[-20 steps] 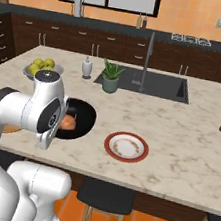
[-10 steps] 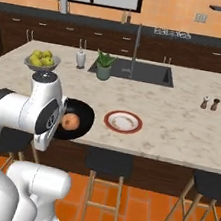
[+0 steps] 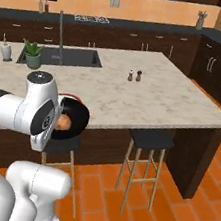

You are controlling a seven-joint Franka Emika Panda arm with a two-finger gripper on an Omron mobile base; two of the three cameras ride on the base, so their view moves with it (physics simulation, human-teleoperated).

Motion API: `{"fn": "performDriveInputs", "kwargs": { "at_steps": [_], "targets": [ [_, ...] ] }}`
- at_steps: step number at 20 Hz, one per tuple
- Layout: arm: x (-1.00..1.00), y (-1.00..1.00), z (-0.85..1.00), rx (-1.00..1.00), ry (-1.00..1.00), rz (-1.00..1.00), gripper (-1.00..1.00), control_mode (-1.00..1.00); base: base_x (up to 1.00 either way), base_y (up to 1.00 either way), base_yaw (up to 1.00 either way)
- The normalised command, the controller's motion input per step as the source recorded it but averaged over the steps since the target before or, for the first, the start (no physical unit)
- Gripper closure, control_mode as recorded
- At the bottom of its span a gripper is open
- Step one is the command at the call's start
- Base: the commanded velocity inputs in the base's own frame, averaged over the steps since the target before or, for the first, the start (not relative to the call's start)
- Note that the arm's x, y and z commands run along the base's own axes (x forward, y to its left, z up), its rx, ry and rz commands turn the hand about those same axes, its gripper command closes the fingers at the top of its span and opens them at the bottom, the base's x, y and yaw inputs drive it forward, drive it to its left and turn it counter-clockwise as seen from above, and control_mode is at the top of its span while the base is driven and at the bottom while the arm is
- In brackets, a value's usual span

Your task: Pick the chicken drumstick and onion from their plates and place them in the bowl. Then put the bowl in the fridge.

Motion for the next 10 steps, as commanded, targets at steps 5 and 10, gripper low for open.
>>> {"fn": "performDriveInputs", "kwargs": {
  "at_steps": [5,10],
  "targets": [
    [0.0,0.0,0.0,0.0,0.0,0.0,1.0,1.0,0.0,-0.98,-0.34],
    [0.0,0.0,0.0,0.0,0.0,0.0,1.0,1.0,0.11,-1.0,-0.09]
  ]
}}
